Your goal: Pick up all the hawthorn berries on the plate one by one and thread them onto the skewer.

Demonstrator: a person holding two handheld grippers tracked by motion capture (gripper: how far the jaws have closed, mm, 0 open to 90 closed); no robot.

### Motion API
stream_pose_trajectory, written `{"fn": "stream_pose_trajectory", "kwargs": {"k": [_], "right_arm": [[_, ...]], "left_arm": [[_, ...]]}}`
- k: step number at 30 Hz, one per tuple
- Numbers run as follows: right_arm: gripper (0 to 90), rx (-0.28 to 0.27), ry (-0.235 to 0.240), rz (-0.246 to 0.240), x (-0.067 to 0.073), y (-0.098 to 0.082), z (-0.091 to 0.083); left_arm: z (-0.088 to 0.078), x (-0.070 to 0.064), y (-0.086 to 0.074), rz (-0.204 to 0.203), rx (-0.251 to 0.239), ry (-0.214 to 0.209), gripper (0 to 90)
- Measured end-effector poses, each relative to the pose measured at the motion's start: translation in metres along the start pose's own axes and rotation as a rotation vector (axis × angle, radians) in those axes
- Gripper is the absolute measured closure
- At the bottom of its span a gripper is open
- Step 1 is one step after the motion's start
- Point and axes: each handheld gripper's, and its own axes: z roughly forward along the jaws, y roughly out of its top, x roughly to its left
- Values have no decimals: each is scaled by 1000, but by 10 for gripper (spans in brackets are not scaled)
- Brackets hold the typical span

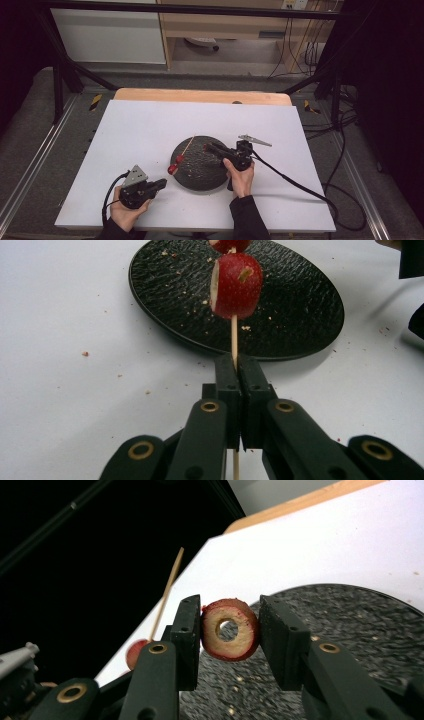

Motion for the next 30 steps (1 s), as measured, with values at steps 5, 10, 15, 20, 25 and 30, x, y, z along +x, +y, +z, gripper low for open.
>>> {"fn": "stream_pose_trajectory", "kwargs": {"k": [5,10,15,20,25,30], "right_arm": [[627,-46,6,24,2,-4,2],[627,-93,3,37,2,-5,3],[627,-141,2,41,3,-3,2],[628,-182,4,43,3,0,2],[628,-216,4,48,2,5,2],[628,-244,14,55,1,12,0]], "left_arm": [[2,-3,0,-8,-4,-1,886],[3,-7,-1,-17,-9,0,886],[6,-10,-1,-32,-17,1,886],[6,-14,1,-50,-28,-2,886],[7,-18,4,-57,-45,-1,886],[9,-21,8,-58,-54,-3,885]]}}
